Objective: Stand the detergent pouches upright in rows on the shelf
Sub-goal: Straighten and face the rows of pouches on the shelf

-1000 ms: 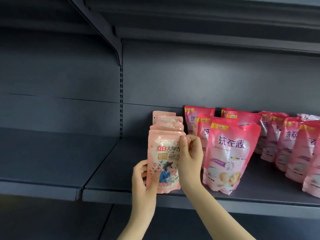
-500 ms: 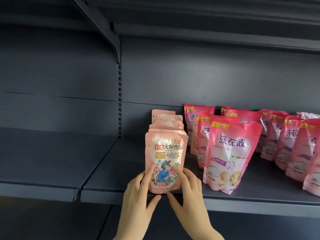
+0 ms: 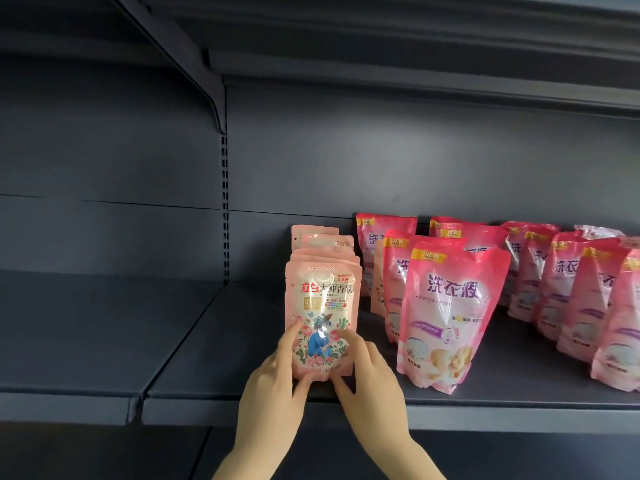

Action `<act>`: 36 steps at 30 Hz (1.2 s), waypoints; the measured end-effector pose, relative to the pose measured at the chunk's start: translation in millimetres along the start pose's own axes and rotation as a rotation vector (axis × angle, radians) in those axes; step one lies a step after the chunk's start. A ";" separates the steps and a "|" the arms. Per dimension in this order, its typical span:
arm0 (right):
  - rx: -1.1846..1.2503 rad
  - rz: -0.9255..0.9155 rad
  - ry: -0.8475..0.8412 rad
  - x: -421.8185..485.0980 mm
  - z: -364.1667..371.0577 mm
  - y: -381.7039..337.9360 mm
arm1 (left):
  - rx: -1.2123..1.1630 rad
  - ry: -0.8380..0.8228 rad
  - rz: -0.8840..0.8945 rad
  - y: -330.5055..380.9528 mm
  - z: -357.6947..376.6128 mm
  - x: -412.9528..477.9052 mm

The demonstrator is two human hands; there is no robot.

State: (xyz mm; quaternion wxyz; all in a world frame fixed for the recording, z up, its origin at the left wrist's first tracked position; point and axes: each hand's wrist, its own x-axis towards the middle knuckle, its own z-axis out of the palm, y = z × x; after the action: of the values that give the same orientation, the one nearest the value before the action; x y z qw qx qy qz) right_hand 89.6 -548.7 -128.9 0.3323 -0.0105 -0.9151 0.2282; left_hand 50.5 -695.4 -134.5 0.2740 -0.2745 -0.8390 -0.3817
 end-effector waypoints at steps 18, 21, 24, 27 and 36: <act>-0.387 -0.188 -0.297 17.2 -65.4 1.9 | 0.555 -0.238 0.086 -1.5 -49.2 14.7; -0.452 -0.289 -0.370 22.0 -87.8 -0.3 | 0.710 -0.303 0.244 3.4 -70.0 20.9; -0.477 -0.330 -0.394 23.9 -103.5 1.5 | 0.647 -0.324 0.355 14.5 -77.5 25.7; -0.497 -0.307 -0.380 20.8 -119.7 8.9 | 0.601 -0.332 0.449 35.2 -70.5 32.8; -0.633 -0.345 -0.428 10.0 -193.8 78.4 | 0.735 -0.418 0.663 121.8 -14.9 57.3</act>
State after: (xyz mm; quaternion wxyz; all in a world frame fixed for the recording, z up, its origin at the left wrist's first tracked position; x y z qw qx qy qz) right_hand 190.2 -397.2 -25.3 0.1481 0.0889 -0.9768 -0.1264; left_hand 95.6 -624.9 -28.1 0.2849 -0.4808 -0.8223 0.1072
